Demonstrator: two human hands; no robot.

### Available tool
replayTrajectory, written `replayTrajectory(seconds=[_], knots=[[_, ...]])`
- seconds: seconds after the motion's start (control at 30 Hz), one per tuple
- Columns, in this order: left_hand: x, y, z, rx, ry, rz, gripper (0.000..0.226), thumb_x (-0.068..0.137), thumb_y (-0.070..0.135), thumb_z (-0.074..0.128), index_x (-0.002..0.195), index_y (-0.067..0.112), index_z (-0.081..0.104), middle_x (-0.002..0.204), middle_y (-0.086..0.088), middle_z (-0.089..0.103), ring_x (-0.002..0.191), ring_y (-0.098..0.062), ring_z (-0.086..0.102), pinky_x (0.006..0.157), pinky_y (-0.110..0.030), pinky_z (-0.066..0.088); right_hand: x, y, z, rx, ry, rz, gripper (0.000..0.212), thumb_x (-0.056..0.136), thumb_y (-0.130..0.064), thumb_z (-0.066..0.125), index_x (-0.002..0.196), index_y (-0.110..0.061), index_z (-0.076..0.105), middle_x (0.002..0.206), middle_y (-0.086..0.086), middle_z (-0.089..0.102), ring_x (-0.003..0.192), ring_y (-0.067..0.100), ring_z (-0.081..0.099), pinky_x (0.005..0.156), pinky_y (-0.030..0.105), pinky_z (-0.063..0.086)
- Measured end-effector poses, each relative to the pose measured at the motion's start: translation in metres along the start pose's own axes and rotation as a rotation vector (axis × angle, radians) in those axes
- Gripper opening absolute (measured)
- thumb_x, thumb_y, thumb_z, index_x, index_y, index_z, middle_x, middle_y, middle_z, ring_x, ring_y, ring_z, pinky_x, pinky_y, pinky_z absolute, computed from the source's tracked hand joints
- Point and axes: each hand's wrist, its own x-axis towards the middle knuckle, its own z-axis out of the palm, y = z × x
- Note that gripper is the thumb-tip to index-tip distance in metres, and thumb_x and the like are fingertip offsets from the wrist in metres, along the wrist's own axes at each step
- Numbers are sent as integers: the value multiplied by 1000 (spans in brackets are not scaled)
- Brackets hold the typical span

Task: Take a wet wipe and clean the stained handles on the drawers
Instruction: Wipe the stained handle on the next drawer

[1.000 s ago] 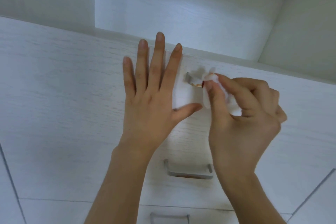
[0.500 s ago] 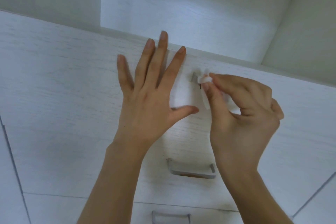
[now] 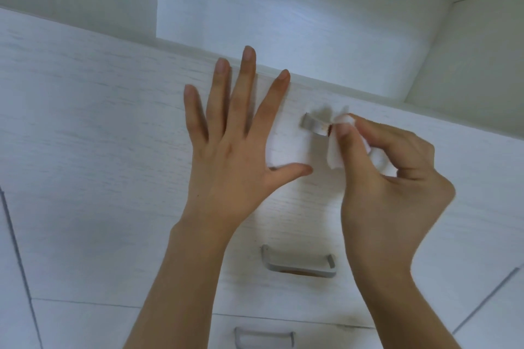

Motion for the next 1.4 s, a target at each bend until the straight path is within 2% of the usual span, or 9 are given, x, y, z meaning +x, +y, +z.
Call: replayTrajectory(seconds=[0.3, 0.43, 0.57, 0.73, 0.83, 0.93, 1.17, 1.33, 1.4], knots=[[1, 2, -1, -45, -16, -20, 107, 66, 79, 58, 149, 24, 20, 155, -14, 8, 143, -35, 1, 113, -54, -7, 1, -4, 9, -173, -44, -129, 1, 81, -28, 69, 81, -29, 68, 76, -15, 62, 87, 8, 58, 93, 57, 36], [2, 4, -5, -69, -27, -33, 104, 67, 76, 61, 148, 23, 22, 156, -16, 12, 142, -35, 3, 112, -56, -4, 7, -9, 13, -206, -152, -144, 4, 81, -30, 67, 83, -33, 68, 75, -20, 58, 86, 3, 56, 99, 47, 31], [2, 2, -12, -64, -107, -19, 106, 66, 74, 59, 150, 24, 15, 156, -14, 3, 142, -35, -4, 111, -58, -5, 9, -3, -6, -133, -80, -23, 17, 81, -34, 65, 79, -49, 58, 76, -29, 60, 92, 1, 58, 97, 55, 37], [1, 2, -13, -86, -122, -28, 105, 67, 73, 57, 150, 26, 13, 156, -11, 0, 143, -33, -5, 111, -56, -7, 10, -12, 2, -11, -16, 110, 7, 80, -38, 63, 77, -44, 63, 82, -25, 66, 95, 7, 61, 98, 53, 38], [1, 1, -10, -115, -99, -34, 104, 68, 72, 60, 150, 27, 15, 157, -11, 3, 144, -32, -4, 112, -54, -8, 8, -19, 18, -64, -88, 60, 9, 78, -38, 62, 73, -43, 59, 74, -29, 61, 88, 6, 61, 98, 50, 36], [0, 0, -8, -128, -82, -30, 98, 72, 74, 54, 150, 27, 16, 157, -10, 2, 144, -32, -5, 112, -53, -9, 4, -17, 28, -214, -110, -24, 11, 82, -35, 64, 78, -29, 56, 77, -16, 58, 87, 8, 55, 100, 47, 28], [1, 0, -9, -118, -87, -25, 98, 72, 75, 52, 150, 25, 20, 157, -13, 7, 144, -32, -2, 112, -55, -6, 0, -4, 24, -212, -70, -143, 13, 82, -30, 69, 80, -20, 61, 77, -13, 56, 82, 8, 54, 96, 49, 32], [0, -3, -12, -80, -99, -1, 101, 69, 73, 58, 150, 25, 19, 157, -15, 8, 143, -34, 0, 112, -57, -3, -3, 5, 13, -161, 23, -187, 9, 85, -27, 64, 83, -29, 55, 82, -25, 53, 82, -2, 50, 90, 56, 39], [0, -2, -12, -76, -107, 0, 102, 68, 73, 56, 150, 25, 17, 157, -14, 5, 143, -34, -1, 112, -58, -2, 0, 13, 2, -163, 50, -177, 7, 86, -25, 63, 85, -29, 57, 86, -21, 58, 86, 1, 53, 85, 59, 41]])
